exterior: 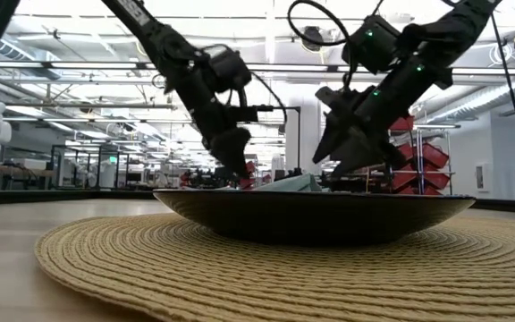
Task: Set table place
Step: Fold the blue napkin
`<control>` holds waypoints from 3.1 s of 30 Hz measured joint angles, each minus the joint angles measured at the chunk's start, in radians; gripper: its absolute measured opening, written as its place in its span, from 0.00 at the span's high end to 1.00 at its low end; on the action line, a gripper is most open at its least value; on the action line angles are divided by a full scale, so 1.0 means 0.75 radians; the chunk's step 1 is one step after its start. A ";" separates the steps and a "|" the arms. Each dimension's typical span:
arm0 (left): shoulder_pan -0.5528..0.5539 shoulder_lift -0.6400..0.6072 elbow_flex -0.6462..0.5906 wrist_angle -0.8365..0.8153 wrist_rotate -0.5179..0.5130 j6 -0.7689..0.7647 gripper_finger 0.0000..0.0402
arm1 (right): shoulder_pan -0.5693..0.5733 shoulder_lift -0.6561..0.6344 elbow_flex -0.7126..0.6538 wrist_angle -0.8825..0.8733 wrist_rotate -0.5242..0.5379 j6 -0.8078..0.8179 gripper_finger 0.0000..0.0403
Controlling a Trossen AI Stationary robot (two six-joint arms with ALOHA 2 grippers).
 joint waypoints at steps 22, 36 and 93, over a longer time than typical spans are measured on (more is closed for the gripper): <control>-0.011 0.132 0.011 0.070 0.064 0.005 0.49 | -0.163 0.094 -0.095 0.331 -0.243 0.203 0.36; -0.038 0.132 0.011 0.070 0.064 0.050 0.49 | -0.164 0.211 -0.100 0.403 -0.283 0.354 0.35; -0.116 0.236 -0.036 0.283 0.156 0.070 0.49 | -0.235 0.298 0.644 -0.362 -0.299 -0.047 1.00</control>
